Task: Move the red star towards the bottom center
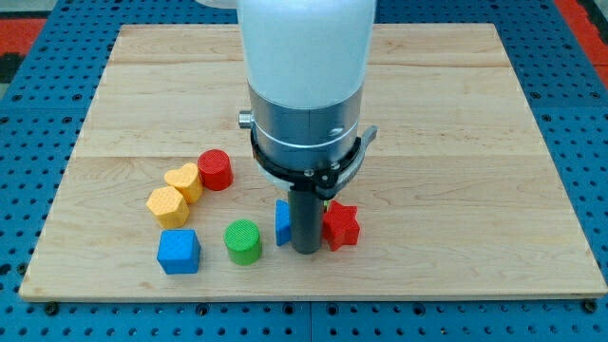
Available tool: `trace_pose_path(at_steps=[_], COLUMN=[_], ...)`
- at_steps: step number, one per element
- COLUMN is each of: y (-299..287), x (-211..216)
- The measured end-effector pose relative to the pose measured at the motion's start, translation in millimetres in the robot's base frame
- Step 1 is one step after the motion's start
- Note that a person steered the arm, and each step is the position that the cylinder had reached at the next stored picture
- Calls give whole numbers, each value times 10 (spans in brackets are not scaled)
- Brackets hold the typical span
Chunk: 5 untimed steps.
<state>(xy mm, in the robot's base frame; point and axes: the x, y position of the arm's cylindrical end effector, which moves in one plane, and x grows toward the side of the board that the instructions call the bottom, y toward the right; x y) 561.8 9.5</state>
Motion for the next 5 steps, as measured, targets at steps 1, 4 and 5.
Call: trace_pose_path(at_steps=[1,4,5], y=[1101,1332,1700], x=[-279,-1187,-742])
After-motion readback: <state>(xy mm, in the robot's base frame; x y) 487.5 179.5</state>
